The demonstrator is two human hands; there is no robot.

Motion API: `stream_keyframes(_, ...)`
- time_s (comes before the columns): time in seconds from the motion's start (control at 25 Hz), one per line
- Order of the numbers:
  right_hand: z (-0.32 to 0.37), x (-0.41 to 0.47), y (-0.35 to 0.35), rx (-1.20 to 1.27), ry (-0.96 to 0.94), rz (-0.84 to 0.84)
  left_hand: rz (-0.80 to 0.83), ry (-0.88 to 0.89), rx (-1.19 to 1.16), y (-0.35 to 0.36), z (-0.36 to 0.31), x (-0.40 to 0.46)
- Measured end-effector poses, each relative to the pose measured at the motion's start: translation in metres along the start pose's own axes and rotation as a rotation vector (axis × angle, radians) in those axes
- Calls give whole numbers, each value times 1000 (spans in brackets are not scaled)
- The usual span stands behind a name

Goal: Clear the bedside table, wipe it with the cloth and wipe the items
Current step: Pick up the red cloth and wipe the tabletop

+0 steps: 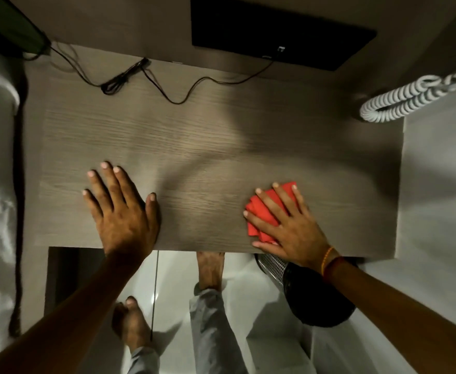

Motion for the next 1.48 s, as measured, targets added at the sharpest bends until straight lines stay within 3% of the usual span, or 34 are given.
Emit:
stream_keyframes(0.12,-61,-2,-2,-61,-62,29,-13,-6,-16,-1,-2,0)
stream_keyframes(0.32,-176,85,-26,69,462,-47,-3,-10,-8,-1,-5,0)
stream_keyframes(0.44,-187,95,-23,71,505,-52,-11,1,-12,0,-4,0)
stream_keyframes(0.56,-160,49,-10,33,474,-79,-18,4,-23,1,-4,0)
stream_keyframes(0.76,-101,-83,19,30,396,25,-6,3,-27,0,-3,1)
stream_keyframes(0.92,-114,-157,21,88,686,72,19,-5,-27,-2,-2,1)
stream_keyframes(1.08,-91,-129,16,145,950,2,35,-14,-31,-2,-2,1)
stream_keyframes(1.2,-43,-75,11,146,1012,-46,33,-15,-41,-4,-4,0)
stream_keyframes(1.48,124,78,-12,187,634,-193,73,61,-90,-13,8,-2)
Point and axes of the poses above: each hand's wrist, its own x-axis towards the middle knuckle, its own y-axis out of the palm, z = x × y, the point moved 3 cm from there along x, towards the middle knuckle, and after that the axes turned 2 degrees about -x, right-handed, at the moved point
